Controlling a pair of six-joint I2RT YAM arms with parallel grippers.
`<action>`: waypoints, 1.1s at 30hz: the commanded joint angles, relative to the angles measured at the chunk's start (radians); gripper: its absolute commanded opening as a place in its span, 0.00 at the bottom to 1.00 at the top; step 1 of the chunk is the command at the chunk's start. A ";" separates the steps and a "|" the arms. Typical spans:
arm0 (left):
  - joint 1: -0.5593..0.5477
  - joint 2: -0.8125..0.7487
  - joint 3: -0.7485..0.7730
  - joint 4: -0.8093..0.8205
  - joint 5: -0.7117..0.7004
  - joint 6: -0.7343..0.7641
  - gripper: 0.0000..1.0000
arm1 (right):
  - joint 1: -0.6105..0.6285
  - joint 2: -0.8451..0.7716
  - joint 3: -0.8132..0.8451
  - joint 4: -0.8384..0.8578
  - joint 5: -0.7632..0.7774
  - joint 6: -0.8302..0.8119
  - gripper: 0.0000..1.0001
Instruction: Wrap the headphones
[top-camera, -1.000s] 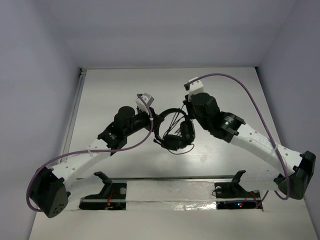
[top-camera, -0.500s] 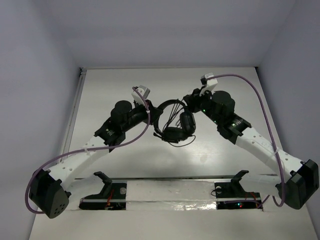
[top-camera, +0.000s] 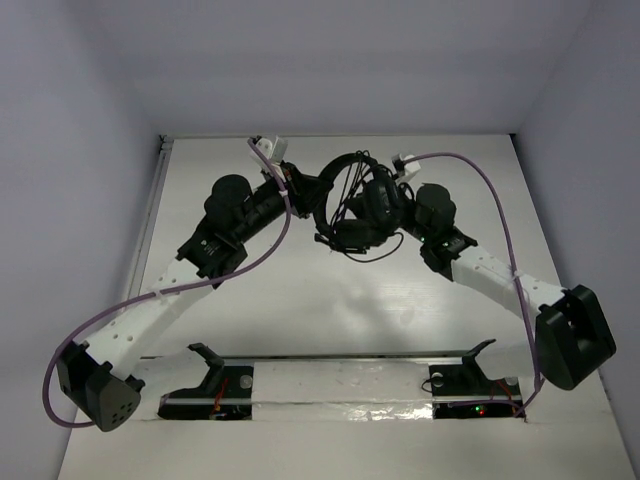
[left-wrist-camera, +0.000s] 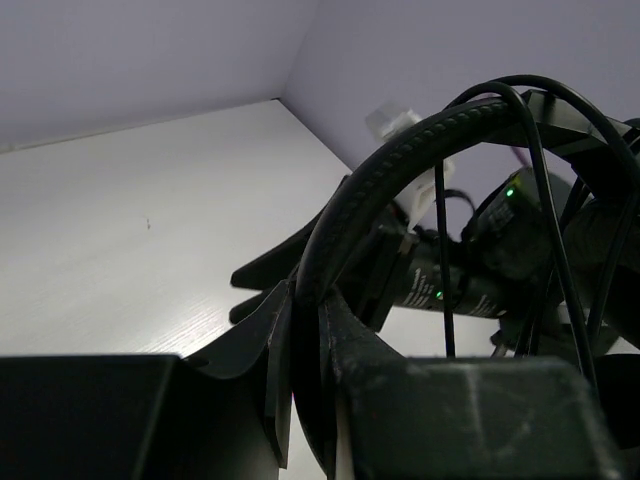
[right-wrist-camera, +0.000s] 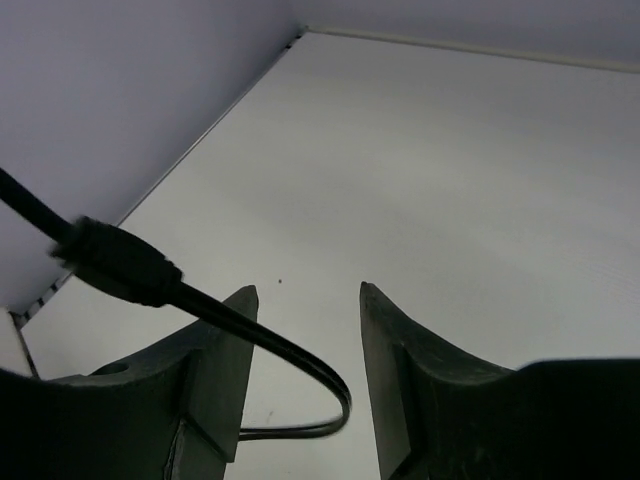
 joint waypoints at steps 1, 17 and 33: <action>-0.003 -0.003 0.076 0.036 -0.012 -0.045 0.00 | -0.002 0.030 -0.026 0.176 -0.088 0.054 0.51; -0.003 0.051 0.055 0.045 -0.443 -0.116 0.00 | -0.002 0.100 -0.219 0.361 -0.109 0.336 0.08; 0.006 0.515 0.113 0.186 -0.745 -0.131 0.00 | -0.002 0.101 -0.296 0.222 -0.037 0.564 0.04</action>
